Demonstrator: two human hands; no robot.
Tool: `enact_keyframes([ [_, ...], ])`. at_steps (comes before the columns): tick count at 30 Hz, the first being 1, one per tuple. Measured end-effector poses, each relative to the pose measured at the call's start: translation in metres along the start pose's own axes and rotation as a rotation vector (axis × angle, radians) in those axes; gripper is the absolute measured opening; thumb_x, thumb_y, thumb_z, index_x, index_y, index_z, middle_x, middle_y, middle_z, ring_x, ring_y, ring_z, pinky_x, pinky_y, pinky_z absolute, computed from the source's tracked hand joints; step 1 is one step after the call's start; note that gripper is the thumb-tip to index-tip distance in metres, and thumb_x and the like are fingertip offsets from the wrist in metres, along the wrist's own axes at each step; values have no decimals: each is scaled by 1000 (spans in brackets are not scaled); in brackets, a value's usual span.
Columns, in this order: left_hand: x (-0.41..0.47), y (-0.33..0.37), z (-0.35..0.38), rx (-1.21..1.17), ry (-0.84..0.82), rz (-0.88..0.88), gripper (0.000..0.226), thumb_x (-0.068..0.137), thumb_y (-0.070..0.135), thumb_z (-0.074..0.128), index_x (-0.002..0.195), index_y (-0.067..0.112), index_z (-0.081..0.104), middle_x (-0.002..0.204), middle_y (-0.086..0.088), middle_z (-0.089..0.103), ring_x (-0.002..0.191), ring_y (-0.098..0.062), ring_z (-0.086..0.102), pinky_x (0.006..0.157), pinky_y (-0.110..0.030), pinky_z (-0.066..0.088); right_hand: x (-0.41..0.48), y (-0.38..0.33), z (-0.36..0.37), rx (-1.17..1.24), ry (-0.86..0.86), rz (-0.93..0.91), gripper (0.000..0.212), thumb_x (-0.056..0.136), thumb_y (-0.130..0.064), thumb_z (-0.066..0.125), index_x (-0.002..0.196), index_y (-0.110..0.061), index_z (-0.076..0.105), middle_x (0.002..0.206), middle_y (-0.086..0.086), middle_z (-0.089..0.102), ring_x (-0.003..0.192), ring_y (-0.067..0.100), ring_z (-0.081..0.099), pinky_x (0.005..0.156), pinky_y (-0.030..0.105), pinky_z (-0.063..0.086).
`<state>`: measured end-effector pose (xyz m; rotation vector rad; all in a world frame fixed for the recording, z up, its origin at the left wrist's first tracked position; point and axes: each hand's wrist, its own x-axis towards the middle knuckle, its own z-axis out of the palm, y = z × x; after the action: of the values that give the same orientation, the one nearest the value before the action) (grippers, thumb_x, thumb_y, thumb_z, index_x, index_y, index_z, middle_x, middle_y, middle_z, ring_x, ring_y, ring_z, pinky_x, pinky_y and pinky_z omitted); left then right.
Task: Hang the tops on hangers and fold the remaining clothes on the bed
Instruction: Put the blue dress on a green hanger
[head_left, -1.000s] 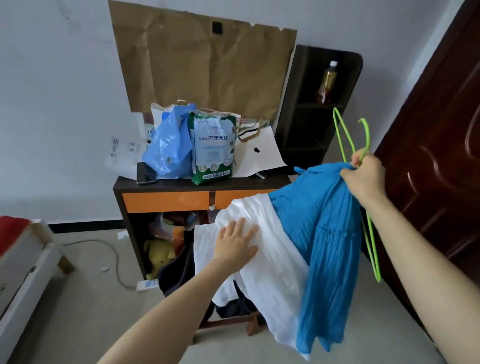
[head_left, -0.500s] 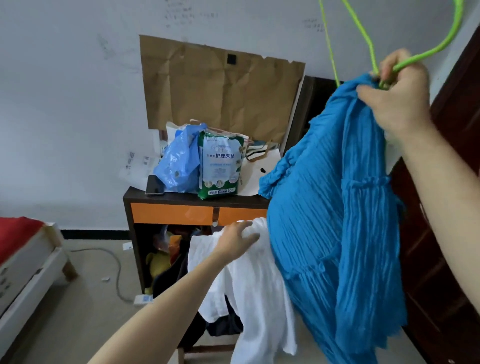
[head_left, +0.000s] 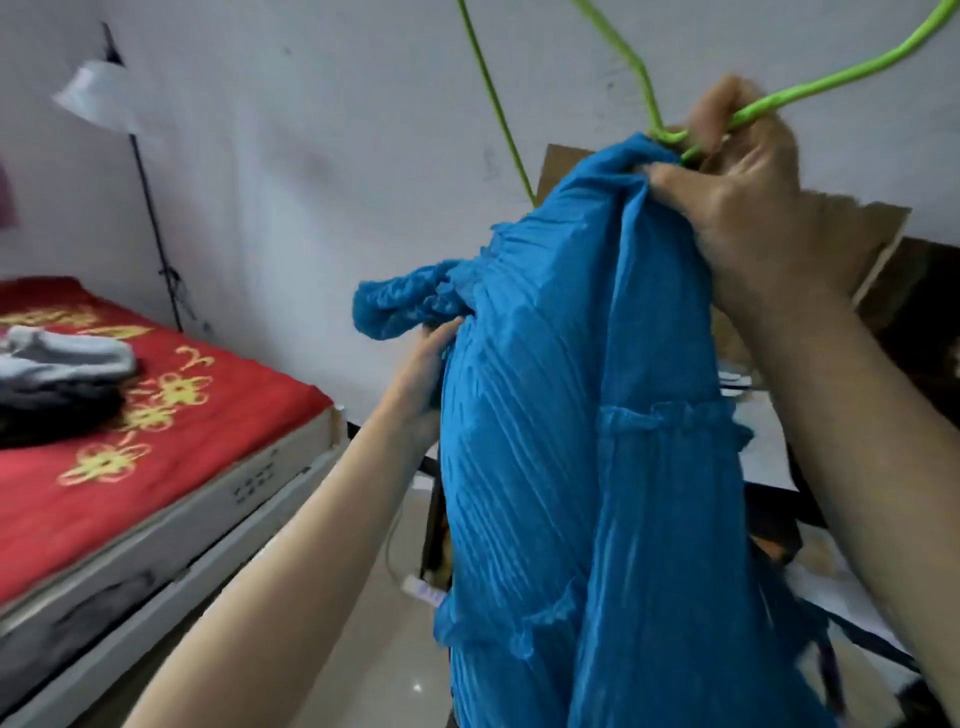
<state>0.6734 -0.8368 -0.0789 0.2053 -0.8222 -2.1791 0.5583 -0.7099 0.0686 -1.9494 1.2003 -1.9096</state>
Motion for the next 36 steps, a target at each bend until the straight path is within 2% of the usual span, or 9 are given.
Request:
enact_keyframes([
  [2, -18, 33, -19, 23, 138, 166, 29, 92, 8, 48, 120, 14, 47, 94, -5, 64, 69, -15, 68, 55, -27, 56, 8, 11, 35, 95, -51, 41, 33, 72, 4, 60, 71, -18, 35, 70, 10, 42, 64, 16, 47, 58, 25, 42],
  [4, -37, 66, -45, 15, 257, 298, 29, 94, 1, 44, 118, 17, 48, 88, -6, 67, 64, -16, 68, 52, -27, 55, 16, 27, 73, 152, -113, 75, 33, 69, -1, 65, 68, -21, 39, 72, 13, 41, 64, 17, 47, 57, 25, 40],
  [9, -97, 140, -129, 116, 586, 537, 32, 92, -9, 39, 104, 18, 53, 65, -3, 70, 53, -15, 66, 46, -25, 53, 28, 66, 189, 194, -251, 111, 38, 69, 8, 65, 66, -17, 36, 60, -6, 46, 56, -2, 51, 57, 18, 42],
  [13, -157, 207, -200, 229, 828, 697, 37, 89, -10, 39, 98, 22, 55, 84, -8, 63, 56, -13, 64, 47, -22, 51, 38, 101, 304, 204, -373, 170, 44, 74, 18, 60, 65, -17, 35, 65, 1, 41, 60, 5, 47, 61, 20, 41],
  [18, -217, 293, -272, 313, 965, 802, 46, 91, -5, 44, 130, 19, 49, 102, -8, 65, 79, -18, 64, 56, -24, 54, 52, 129, 437, 213, -439, 224, 42, 75, 17, 57, 66, -17, 35, 69, 7, 41, 61, 9, 43, 60, 19, 38],
  [23, -255, 390, -321, 416, 1023, 881, 42, 90, -4, 47, 126, 19, 50, 108, -10, 63, 87, -20, 63, 67, -28, 53, 72, 128, 559, 207, -443, 193, 43, 75, 18, 56, 66, -18, 34, 65, -1, 38, 59, 11, 38, 55, 10, 35],
  [26, -274, 445, -343, 511, 1060, 938, 35, 90, -4, 48, 110, 24, 55, 106, -10, 63, 89, -19, 63, 72, -28, 52, 84, 127, 621, 230, -448, 158, 44, 75, 18, 56, 67, -19, 34, 65, -2, 36, 59, 10, 37, 55, 9, 35],
  [30, -288, 501, -379, 570, 1128, 1005, 40, 90, -7, 45, 103, 29, 55, 102, -4, 63, 86, -12, 63, 67, -21, 51, 87, 140, 706, 249, -466, 133, 45, 72, 19, 55, 67, -19, 31, 65, -3, 32, 59, 10, 32, 56, 13, 32],
  [36, -292, 532, -440, 510, 1141, 981, 53, 89, -12, 40, 134, 16, 45, 106, -6, 63, 84, -11, 66, 66, -21, 53, 60, 184, 790, 331, -712, 242, 46, 74, 10, 67, 72, -21, 33, 69, -3, 33, 62, 9, 31, 62, 18, 32],
])
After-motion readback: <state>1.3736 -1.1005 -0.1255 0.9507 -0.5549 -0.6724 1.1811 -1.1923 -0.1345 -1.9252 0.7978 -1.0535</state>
